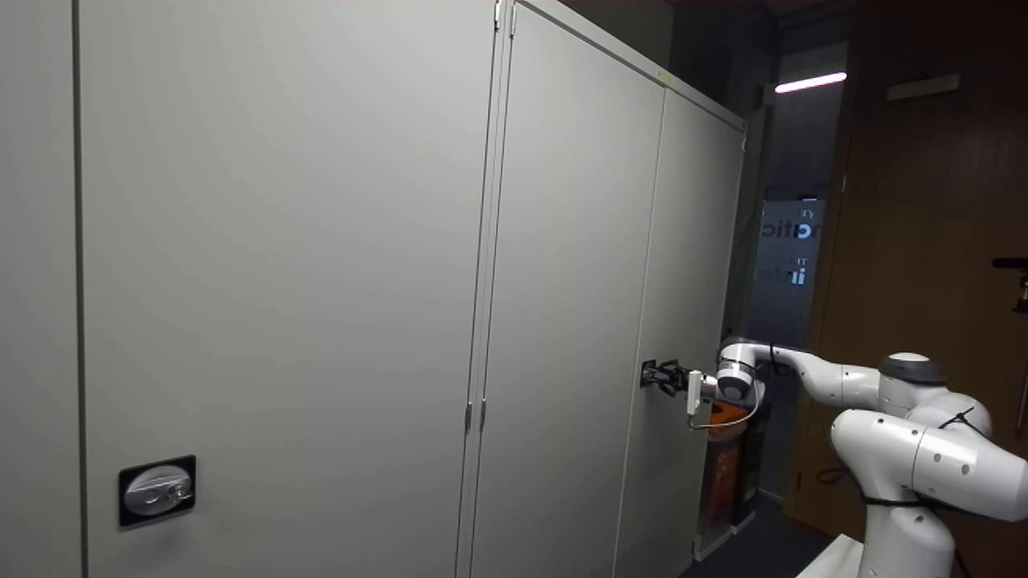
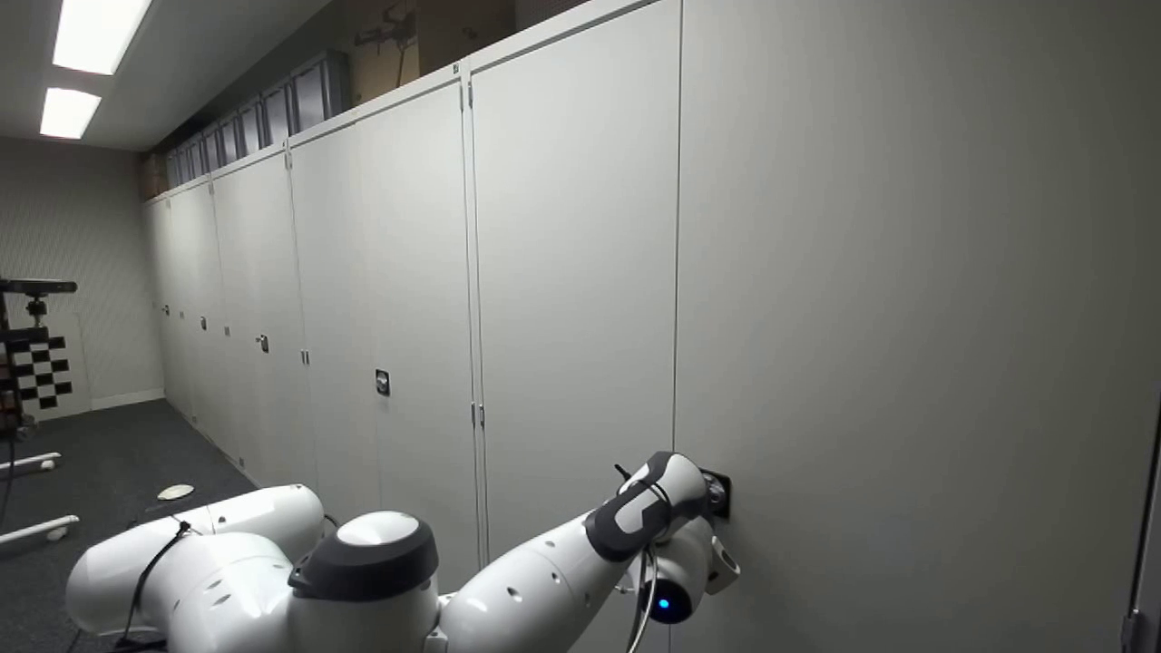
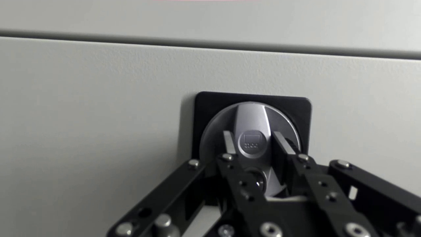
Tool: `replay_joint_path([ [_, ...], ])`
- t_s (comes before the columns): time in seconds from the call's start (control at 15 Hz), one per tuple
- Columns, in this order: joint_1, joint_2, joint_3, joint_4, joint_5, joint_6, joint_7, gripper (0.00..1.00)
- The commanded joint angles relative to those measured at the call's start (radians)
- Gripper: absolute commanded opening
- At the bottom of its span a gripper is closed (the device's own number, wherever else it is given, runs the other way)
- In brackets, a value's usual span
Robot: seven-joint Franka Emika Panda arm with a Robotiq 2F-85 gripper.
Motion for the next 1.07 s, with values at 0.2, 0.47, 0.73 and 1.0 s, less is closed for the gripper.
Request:
replay_joint_path([
  [0.2, -0.008, 0.000, 0.032, 0.028, 0.104, -0.117, -0.049, 0.08],
  [0.47, -0.012, 0.000, 0.030, 0.024, 0.112, -0.123, -0.042, 0.08],
  [0.73, -0.014, 0.000, 0.033, 0.021, 0.112, -0.113, -0.040, 0.08],
  [1.0, -0.015, 0.000, 0.032, 0.023, 0.124, -0.126, -0.040, 0.08],
])
